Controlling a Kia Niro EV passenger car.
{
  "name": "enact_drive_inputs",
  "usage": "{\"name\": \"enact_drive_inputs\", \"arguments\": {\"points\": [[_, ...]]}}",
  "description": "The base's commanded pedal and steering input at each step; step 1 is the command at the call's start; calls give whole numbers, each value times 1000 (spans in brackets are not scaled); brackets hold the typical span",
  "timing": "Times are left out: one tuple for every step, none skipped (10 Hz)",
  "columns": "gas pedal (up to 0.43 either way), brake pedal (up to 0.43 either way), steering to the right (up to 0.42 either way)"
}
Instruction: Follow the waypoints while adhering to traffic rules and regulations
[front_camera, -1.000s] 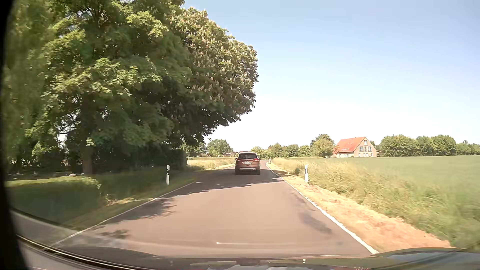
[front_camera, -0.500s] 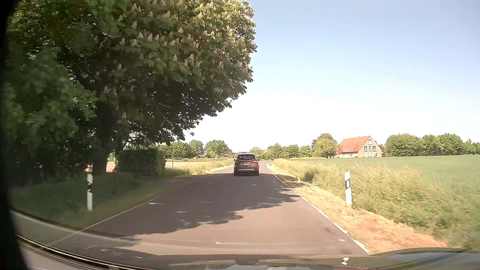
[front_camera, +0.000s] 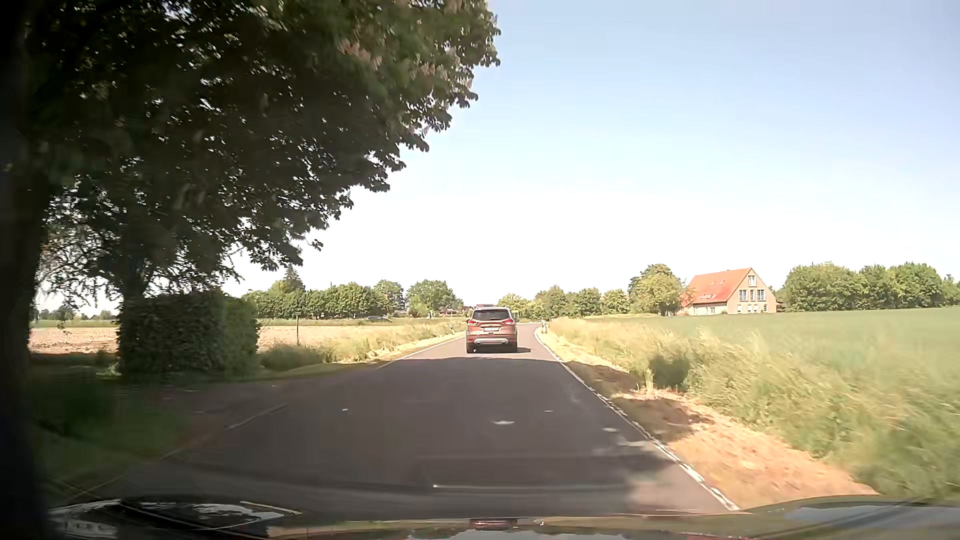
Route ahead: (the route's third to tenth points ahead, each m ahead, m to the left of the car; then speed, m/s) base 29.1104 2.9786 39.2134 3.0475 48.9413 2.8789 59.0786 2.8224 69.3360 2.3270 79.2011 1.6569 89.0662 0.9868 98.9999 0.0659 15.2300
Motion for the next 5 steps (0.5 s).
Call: {"name": "enact_drive_inputs", "arguments": {"points": [[157, 0, -3], [157, 0, -3], [157, 0, -3], [157, 0, -3], [157, 0, -3]]}}
